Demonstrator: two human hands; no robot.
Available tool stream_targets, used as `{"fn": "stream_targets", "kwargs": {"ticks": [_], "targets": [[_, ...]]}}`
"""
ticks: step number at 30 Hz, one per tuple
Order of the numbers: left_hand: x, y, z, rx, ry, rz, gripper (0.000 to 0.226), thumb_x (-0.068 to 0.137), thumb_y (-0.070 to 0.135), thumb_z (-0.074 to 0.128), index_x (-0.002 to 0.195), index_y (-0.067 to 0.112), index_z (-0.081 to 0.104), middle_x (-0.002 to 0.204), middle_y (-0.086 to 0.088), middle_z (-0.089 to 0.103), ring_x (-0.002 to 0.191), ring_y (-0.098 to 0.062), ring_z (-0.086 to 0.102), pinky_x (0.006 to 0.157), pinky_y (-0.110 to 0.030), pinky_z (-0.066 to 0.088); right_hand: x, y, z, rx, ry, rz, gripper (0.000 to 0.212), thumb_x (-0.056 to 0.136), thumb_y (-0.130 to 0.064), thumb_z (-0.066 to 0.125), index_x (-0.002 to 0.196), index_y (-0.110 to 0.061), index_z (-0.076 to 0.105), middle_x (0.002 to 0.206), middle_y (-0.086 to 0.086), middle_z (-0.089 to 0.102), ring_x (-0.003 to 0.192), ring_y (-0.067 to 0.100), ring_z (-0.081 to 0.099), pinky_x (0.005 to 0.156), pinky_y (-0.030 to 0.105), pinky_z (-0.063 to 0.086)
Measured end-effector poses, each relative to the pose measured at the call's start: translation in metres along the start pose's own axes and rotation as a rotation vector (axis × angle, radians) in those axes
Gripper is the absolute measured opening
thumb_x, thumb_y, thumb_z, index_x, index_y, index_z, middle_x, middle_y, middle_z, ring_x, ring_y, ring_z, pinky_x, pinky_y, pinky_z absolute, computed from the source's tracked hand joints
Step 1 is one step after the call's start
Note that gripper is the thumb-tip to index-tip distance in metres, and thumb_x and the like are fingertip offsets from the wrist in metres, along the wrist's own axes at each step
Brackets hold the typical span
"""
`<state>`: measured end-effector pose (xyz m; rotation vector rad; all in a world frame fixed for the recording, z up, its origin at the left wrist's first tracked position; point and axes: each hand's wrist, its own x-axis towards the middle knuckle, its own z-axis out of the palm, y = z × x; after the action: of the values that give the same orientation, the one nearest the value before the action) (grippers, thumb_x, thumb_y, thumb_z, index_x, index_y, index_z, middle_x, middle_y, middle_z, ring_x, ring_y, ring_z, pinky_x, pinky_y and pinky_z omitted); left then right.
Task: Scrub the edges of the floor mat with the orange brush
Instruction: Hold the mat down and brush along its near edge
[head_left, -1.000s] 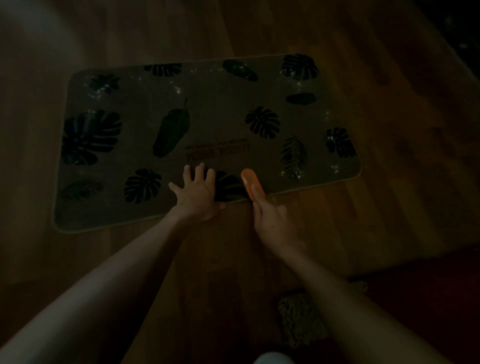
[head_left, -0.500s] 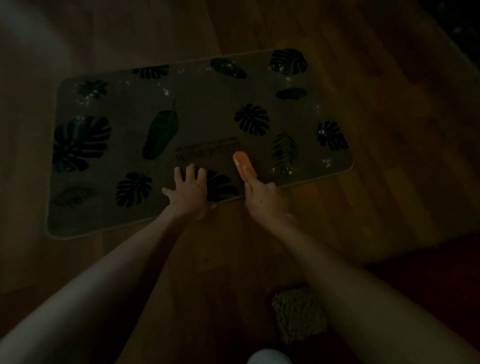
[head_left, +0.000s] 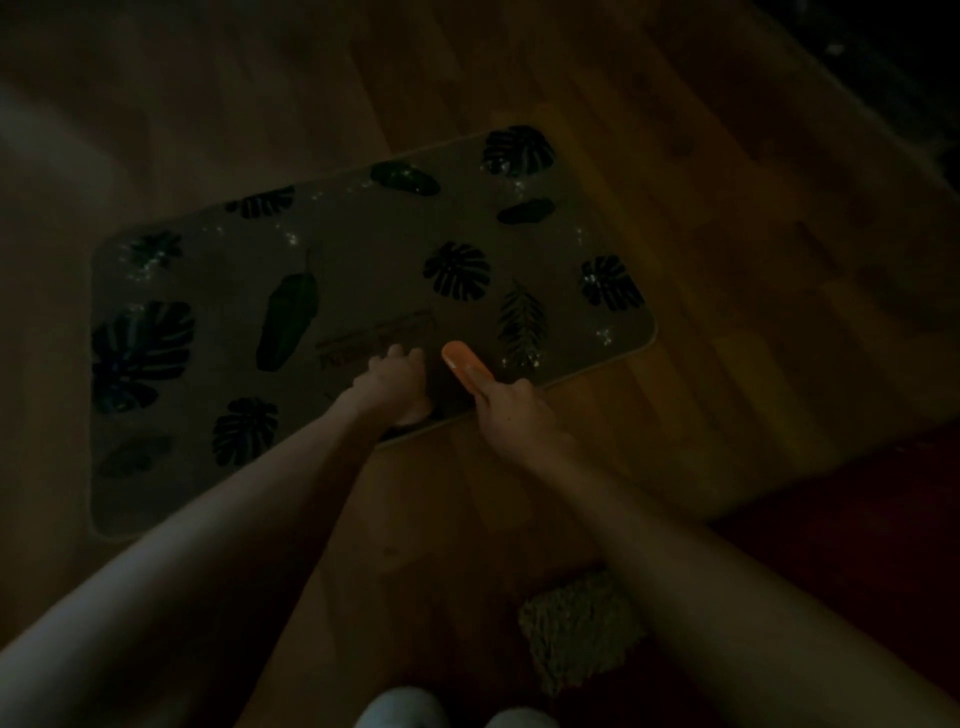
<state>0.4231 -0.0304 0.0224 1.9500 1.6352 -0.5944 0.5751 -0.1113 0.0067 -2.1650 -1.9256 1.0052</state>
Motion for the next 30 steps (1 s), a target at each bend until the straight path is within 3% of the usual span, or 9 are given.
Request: {"fn": "stream_targets", "kwargs": {"ticks": [2, 8, 11, 15, 19, 22, 24, 28, 30], "targets": [[0.011, 0.011, 0.006, 0.008, 0.079, 0.077, 0.071, 0.086, 0.039, 0.071, 0.145, 0.019, 0.034, 0.146, -0.011, 0.034, 0.133, -0.038, 0.037, 0.103, -0.055, 0.042, 0.004, 0.017, 0.008, 0.08, 0.06, -0.007, 0.061, 0.104, -0.035, 0.034, 0.147, -0.063, 0.0, 0.096, 0.018, 0.054, 0.07, 0.03, 0.049, 0.073, 0.044, 0.05], [0.022, 0.033, 0.046, 0.008, 0.168, 0.19, 0.095, 0.079, 0.063, 0.068, 0.154, 0.032, 0.017, 0.162, -0.004, 0.005, 0.148, -0.039, 0.002, 0.112, -0.07, 0.017, -0.019, 0.047, 0.022, 0.085, 0.17, -0.001, 0.059, 0.107, -0.038, 0.033, 0.157, -0.046, 0.004, 0.06, -0.002, 0.044, 0.045, 0.012, 0.04, 0.043, 0.025, 0.022], [0.025, 0.038, 0.055, -0.005, 0.19, 0.15, 0.095, 0.078, 0.062, 0.07, 0.152, 0.033, 0.018, 0.163, -0.003, 0.0, 0.149, -0.039, -0.005, 0.112, -0.071, 0.012, -0.009, 0.042, 0.021, 0.093, 0.155, 0.04, 0.057, 0.107, -0.041, 0.031, 0.156, -0.049, 0.003, 0.072, 0.008, 0.056, 0.049, 0.014, 0.044, 0.044, 0.027, 0.027], [0.031, 0.039, 0.048, 0.022, 0.19, 0.125, 0.097, 0.071, 0.064, 0.075, 0.146, 0.032, 0.023, 0.158, -0.005, 0.006, 0.144, -0.04, 0.006, 0.108, -0.071, 0.022, 0.032, 0.042, 0.012, 0.089, 0.156, 0.109, 0.056, 0.107, -0.038, 0.033, 0.158, -0.041, 0.012, 0.105, 0.021, 0.063, 0.068, 0.025, 0.051, 0.06, 0.036, 0.043], [0.032, 0.042, 0.044, 0.015, 0.164, 0.101, 0.1, 0.068, 0.063, 0.077, 0.146, 0.033, 0.022, 0.157, -0.004, 0.005, 0.143, -0.04, 0.007, 0.107, -0.07, 0.023, 0.04, 0.038, -0.011, 0.033, 0.14, 0.138, 0.054, 0.107, -0.036, 0.032, 0.158, -0.038, 0.015, 0.095, 0.016, 0.061, 0.061, 0.019, 0.041, 0.057, 0.032, 0.034], [0.034, 0.041, 0.044, 0.009, 0.157, 0.101, 0.101, 0.067, 0.063, 0.078, 0.145, 0.034, 0.022, 0.157, -0.004, 0.004, 0.143, -0.041, 0.006, 0.106, -0.071, 0.024, 0.024, 0.036, -0.007, 0.08, 0.124, 0.147, 0.053, 0.108, -0.037, 0.031, 0.159, -0.038, 0.015, 0.103, 0.022, 0.059, 0.064, 0.021, 0.044, 0.059, 0.031, 0.033], [0.035, 0.04, 0.043, 0.01, 0.146, 0.106, 0.1, 0.066, 0.064, 0.078, 0.144, 0.033, 0.023, 0.157, -0.005, 0.005, 0.142, -0.042, 0.007, 0.105, -0.071, 0.024, 0.01, 0.039, -0.001, 0.054, 0.128, 0.131, 0.054, 0.108, -0.037, 0.032, 0.159, -0.037, 0.015, 0.107, 0.025, 0.061, 0.062, 0.02, 0.043, 0.051, 0.028, 0.026], [0.035, 0.044, 0.042, 0.037, 0.16, 0.101, 0.093, 0.07, 0.073, 0.067, 0.141, 0.032, 0.024, 0.155, -0.007, 0.009, 0.142, -0.045, 0.009, 0.104, -0.073, 0.026, -0.027, 0.044, 0.003, -0.035, 0.158, 0.112, 0.054, 0.109, -0.035, 0.033, 0.158, -0.039, 0.014, 0.081, 0.014, 0.062, 0.048, 0.01, 0.035, 0.044, 0.025, 0.017], [0.033, 0.048, 0.042, 0.043, 0.179, 0.08, 0.086, 0.076, 0.074, 0.061, 0.142, 0.031, 0.025, 0.154, -0.009, 0.012, 0.141, -0.046, 0.012, 0.104, -0.073, 0.027, -0.035, 0.047, 0.004, -0.053, 0.114, 0.125, 0.055, 0.109, -0.033, 0.033, 0.159, -0.039, 0.01, 0.087, 0.016, 0.065, 0.049, 0.011, 0.035, 0.045, 0.026, 0.02]]}}
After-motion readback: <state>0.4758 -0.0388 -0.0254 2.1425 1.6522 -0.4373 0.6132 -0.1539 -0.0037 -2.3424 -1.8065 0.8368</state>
